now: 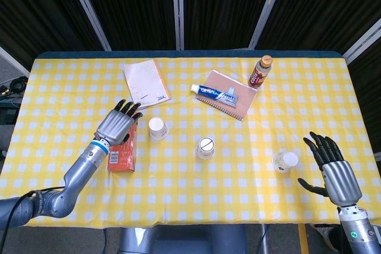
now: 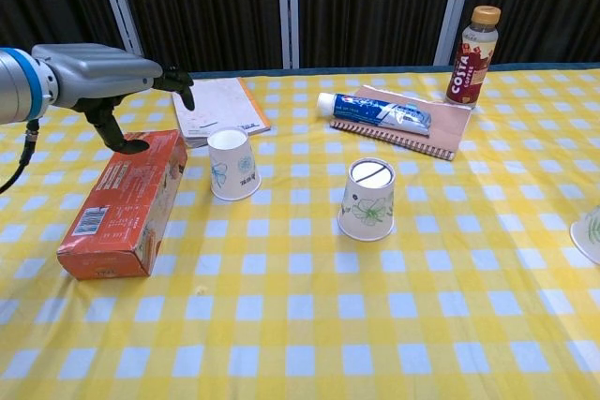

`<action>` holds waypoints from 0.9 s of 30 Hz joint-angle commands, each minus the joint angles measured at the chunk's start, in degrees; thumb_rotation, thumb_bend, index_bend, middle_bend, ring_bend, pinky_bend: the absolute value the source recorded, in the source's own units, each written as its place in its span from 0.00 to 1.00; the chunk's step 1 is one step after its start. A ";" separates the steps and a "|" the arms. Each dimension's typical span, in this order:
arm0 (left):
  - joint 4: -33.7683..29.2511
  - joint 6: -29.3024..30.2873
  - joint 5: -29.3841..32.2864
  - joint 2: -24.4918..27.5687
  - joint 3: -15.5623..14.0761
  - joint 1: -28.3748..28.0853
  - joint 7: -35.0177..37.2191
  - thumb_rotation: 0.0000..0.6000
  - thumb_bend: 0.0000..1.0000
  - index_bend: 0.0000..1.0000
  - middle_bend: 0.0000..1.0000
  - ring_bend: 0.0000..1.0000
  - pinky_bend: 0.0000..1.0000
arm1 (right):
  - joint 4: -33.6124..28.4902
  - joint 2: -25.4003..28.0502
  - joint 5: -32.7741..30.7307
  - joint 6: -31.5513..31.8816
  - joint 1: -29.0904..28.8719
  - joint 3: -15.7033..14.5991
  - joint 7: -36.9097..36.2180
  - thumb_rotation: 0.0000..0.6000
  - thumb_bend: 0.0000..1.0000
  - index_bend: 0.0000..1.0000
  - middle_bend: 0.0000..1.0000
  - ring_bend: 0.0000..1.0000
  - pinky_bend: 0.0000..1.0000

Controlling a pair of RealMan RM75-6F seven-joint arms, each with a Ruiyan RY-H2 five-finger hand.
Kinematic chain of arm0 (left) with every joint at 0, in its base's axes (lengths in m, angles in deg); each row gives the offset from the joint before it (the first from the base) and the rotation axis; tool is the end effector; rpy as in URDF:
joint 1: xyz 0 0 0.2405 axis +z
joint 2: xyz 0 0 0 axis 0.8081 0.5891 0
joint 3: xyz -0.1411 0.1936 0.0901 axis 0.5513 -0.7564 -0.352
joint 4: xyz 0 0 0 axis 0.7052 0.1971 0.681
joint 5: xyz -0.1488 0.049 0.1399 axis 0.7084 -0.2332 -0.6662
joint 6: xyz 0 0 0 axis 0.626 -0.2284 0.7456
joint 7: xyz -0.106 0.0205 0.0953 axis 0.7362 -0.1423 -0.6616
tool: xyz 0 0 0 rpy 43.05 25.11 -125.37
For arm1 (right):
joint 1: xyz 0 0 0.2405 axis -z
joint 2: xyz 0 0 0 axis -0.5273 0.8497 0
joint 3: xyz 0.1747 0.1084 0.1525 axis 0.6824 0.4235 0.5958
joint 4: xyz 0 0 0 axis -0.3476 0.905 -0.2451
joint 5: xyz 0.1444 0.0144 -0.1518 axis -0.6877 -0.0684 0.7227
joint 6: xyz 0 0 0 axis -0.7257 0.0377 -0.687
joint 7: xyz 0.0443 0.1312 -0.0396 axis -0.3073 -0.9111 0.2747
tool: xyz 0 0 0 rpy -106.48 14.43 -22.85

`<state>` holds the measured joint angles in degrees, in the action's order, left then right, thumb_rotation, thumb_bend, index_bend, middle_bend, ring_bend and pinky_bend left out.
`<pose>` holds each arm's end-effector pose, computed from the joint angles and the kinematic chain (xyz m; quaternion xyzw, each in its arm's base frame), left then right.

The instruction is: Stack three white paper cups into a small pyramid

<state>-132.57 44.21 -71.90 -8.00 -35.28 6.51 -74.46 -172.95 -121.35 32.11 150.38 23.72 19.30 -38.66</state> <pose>-0.1381 0.3561 0.0255 -0.8046 -0.2880 -0.2374 0.4619 -0.2912 -0.1920 0.1418 0.6190 -0.3671 0.4762 0.5053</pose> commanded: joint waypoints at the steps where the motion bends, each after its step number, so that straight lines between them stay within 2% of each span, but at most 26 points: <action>1: 1.23 0.63 3.33 -1.73 -0.10 -2.23 -1.74 1.00 0.42 0.11 0.00 0.00 0.00 | -0.01 0.14 -0.03 -0.04 0.02 -0.04 -0.40 1.00 0.04 0.04 0.00 0.00 0.00; 3: 1.80 0.78 5.25 -2.56 -0.19 -3.55 -2.77 1.00 0.42 0.07 0.00 0.00 0.00 | 0.02 0.23 -0.10 -0.01 0.03 -0.01 -0.83 1.00 0.04 0.04 0.00 0.00 0.00; 10: 2.98 0.83 9.39 -4.79 -0.83 -6.75 -5.01 1.00 0.42 0.07 0.00 0.00 0.00 | 0.20 0.45 -0.30 -0.27 -0.06 0.00 -2.04 1.00 0.04 0.04 0.00 0.00 0.00; 18: 5.81 1.27 15.54 -7.87 -1.92 -10.99 -7.14 1.00 0.42 0.13 0.00 0.00 0.00 | 0.28 0.57 0.00 -0.28 -0.07 -0.19 -2.62 1.00 0.04 0.04 0.00 0.00 0.00; 27: 9.07 1.68 18.45 -10.64 -3.24 -14.09 -7.21 1.00 0.42 0.14 0.00 0.00 0.00 | 0.35 0.75 -0.09 -0.39 -0.08 -0.21 -3.26 1.00 0.04 0.04 0.00 0.00 0.00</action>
<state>-123.83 45.83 -53.54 -18.33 -38.33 -7.29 -81.79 -172.60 -120.60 32.02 149.98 23.64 19.09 -41.92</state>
